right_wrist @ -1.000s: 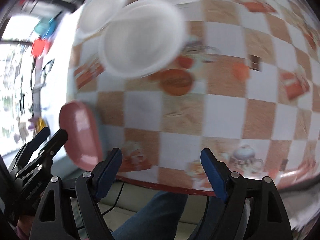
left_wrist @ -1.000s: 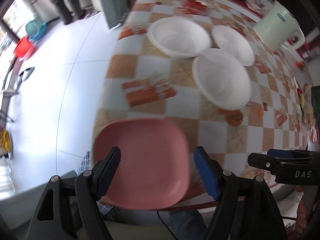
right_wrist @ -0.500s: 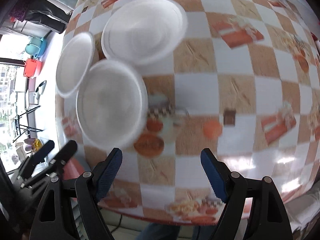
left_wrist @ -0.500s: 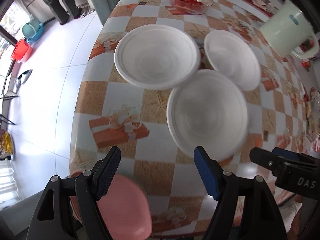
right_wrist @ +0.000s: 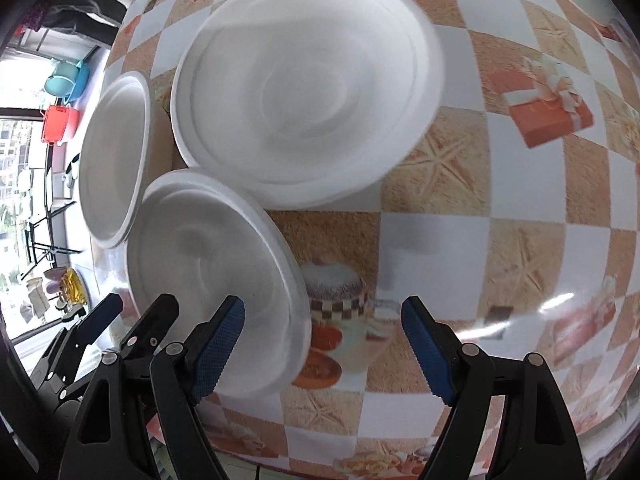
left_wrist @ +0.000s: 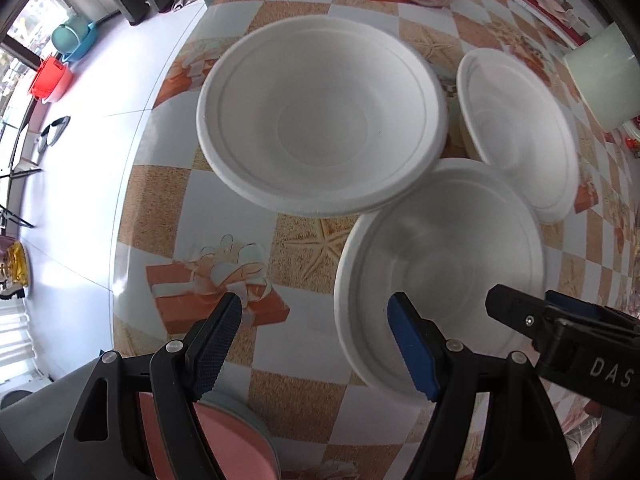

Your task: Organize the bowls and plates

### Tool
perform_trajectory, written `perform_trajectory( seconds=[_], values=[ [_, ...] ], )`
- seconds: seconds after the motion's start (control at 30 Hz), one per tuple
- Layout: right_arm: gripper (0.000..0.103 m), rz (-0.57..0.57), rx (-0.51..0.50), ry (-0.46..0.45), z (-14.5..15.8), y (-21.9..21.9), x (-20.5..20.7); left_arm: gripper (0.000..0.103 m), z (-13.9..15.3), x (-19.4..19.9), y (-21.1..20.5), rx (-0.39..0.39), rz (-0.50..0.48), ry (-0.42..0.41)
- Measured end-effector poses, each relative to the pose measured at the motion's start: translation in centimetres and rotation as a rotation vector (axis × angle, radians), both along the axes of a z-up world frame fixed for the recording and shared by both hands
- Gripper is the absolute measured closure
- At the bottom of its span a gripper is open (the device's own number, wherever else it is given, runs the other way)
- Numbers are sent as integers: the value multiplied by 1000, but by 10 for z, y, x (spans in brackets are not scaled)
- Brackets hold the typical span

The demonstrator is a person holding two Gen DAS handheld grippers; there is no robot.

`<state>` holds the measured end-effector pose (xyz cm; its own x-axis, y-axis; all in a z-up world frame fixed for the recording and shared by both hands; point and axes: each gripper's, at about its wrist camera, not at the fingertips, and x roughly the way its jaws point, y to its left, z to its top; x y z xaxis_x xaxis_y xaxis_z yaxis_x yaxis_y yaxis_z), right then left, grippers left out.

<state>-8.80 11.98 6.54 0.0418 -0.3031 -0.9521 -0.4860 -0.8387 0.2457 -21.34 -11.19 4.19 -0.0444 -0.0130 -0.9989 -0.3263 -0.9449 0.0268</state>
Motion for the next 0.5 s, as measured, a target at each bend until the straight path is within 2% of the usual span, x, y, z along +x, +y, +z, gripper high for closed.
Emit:
perform_trajectory(
  seconds=[0.07, 0.13, 0.2, 0.23, 0.27, 0.37, 0.5],
  values=[
    [22, -3, -12, -4, -4, -2, -3, 24, -4, -2, 2, -9, 2, -5],
    [32, -4, -29, -3, -7, -4, -8, 25, -7, -4, 4, -5, -1, -18],
    [69, -10, -71, -18, -13, -6, -8, 36, -8, -1, 3, -5, -8, -24],
    [76, -15, -89, -32, -17, -7, -8, 52, -11, 0, 3, 8, -11, -43],
    [78, -25, -103, -34, -18, -7, -7, 62, -13, 1, 3, 28, -9, -64],
    [80, -14, -111, -35, -19, -10, -7, 77, -14, 5, 5, 72, -12, -85],
    [84, 1, -116, -44, -19, -13, -3, 78, -12, 14, 16, 64, -62, -82]
  ],
)
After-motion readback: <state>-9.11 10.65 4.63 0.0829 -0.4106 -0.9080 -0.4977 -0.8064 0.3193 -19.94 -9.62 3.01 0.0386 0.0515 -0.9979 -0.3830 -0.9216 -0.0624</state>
